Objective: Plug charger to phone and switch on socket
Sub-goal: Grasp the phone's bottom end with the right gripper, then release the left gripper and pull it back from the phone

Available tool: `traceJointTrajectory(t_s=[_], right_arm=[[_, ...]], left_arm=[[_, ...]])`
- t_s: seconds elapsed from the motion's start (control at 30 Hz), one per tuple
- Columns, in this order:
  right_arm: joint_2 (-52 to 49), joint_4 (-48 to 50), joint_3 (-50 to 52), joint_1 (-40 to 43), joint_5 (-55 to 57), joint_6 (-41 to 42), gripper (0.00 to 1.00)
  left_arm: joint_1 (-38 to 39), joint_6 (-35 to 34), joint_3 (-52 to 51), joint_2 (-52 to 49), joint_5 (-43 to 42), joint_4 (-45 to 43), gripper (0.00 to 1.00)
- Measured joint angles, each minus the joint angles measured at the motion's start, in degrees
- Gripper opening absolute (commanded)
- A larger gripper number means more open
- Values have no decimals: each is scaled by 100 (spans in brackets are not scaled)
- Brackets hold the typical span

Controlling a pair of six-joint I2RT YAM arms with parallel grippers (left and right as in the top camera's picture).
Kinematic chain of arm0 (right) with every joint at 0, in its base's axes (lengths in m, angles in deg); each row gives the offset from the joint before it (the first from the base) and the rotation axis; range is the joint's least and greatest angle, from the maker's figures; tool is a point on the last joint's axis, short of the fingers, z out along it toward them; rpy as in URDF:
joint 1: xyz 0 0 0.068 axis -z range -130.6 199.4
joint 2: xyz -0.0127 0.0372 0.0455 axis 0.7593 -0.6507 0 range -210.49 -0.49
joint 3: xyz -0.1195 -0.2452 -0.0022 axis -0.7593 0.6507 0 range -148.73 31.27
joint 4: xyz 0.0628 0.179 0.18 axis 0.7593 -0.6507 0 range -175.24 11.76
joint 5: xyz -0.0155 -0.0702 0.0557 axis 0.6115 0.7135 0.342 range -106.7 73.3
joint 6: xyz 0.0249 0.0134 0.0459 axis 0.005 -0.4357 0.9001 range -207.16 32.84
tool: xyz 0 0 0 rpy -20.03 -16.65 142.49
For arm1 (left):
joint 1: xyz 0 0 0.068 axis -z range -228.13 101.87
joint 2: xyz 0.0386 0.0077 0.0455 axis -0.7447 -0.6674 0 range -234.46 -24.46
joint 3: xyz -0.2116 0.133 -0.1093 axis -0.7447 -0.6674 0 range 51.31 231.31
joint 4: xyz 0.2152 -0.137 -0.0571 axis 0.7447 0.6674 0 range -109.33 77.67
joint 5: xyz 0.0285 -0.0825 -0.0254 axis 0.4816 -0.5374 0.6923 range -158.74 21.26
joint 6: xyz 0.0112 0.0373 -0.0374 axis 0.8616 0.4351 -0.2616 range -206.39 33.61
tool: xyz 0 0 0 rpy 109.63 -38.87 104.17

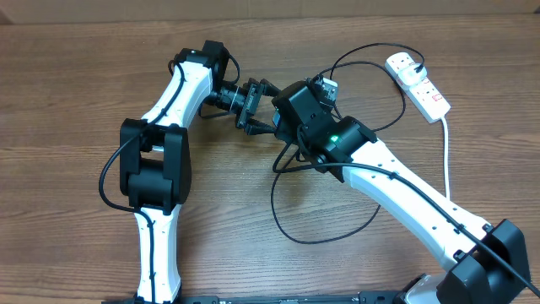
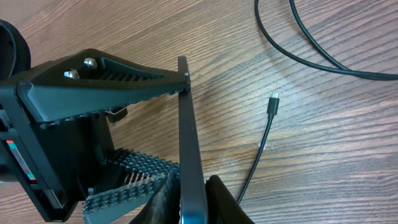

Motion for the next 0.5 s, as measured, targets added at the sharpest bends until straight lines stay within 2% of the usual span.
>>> traceJointTrajectory(t_s=[0.23,0.33,0.47,0.5], right_arm=[[0,7,0,0,2,48,9],[0,11,0,0,0,87,4],[0,9,0,0,4,87,4],[0,9,0,0,9,98,4]], left_arm=[[0,-129,0,0,2,-46,72],[0,-129,0,0,2,-48,74],[2,-146,0,0,17,-109,75],[2,-146,0,0,15,-138,79]])
